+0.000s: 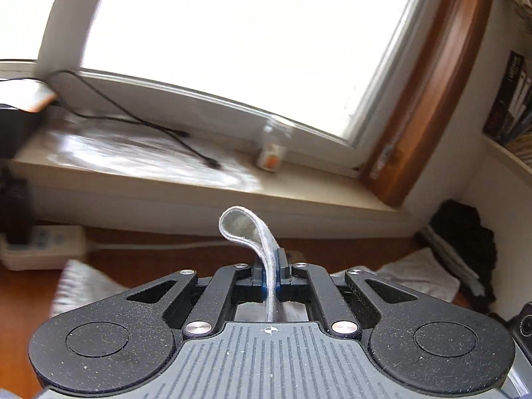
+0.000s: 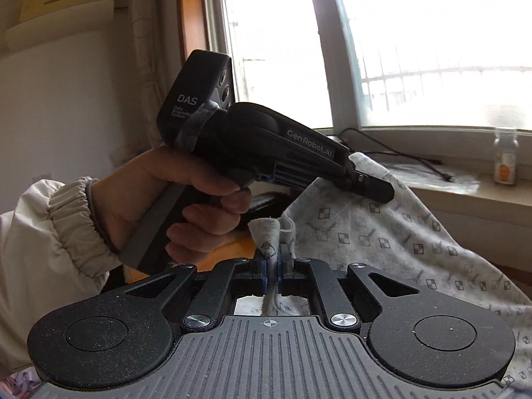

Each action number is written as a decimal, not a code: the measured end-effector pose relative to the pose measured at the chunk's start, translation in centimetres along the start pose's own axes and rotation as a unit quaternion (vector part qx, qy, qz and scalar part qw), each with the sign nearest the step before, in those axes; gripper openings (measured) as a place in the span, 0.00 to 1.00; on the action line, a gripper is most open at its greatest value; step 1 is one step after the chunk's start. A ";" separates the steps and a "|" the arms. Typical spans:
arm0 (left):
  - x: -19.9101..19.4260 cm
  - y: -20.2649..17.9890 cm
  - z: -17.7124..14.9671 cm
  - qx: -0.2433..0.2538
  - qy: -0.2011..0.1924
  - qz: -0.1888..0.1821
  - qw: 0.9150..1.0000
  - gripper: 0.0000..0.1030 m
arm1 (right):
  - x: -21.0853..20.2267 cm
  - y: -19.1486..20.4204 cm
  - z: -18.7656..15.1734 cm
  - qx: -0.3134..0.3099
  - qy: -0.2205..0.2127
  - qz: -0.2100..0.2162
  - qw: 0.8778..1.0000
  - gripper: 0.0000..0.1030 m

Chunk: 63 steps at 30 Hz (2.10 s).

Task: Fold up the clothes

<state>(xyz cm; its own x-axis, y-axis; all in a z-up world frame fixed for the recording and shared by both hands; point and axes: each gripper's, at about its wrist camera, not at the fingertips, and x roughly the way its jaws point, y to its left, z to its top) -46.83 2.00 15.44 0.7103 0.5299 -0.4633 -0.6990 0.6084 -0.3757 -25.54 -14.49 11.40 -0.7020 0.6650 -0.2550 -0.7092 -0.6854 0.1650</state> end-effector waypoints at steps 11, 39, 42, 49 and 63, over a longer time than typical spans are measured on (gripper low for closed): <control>-0.7 8.7 -2.6 -0.045 0.031 0.067 0.996 0.05 | 7.1 2.7 -1.1 -0.007 0.059 0.013 0.998 0.10; -9.4 7.4 -15.6 0.015 0.025 0.203 0.979 0.00 | 7.0 -0.3 -5.4 -0.024 0.182 -0.022 0.983 0.46; -9.9 7.7 -15.4 0.015 0.025 0.217 0.976 0.00 | 6.8 -0.2 -5.4 -0.025 0.182 -0.020 0.983 0.46; -8.1 5.2 -13.2 0.033 0.000 0.211 0.977 0.22 | 1.9 -0.7 -4.1 -0.037 0.165 -0.017 0.985 0.47; 7.2 -5.4 -9.3 0.133 0.005 0.103 0.986 0.39 | -19.9 -9.0 -7.2 -0.026 0.171 -0.185 0.968 0.47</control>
<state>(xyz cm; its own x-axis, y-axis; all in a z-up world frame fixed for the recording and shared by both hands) -38.74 -2.95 6.64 0.5530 0.6536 -0.5167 -0.7816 0.6218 -0.0500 -4.77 -23.70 8.12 -0.3325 0.7369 -0.5886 -0.8972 -0.4394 -0.0432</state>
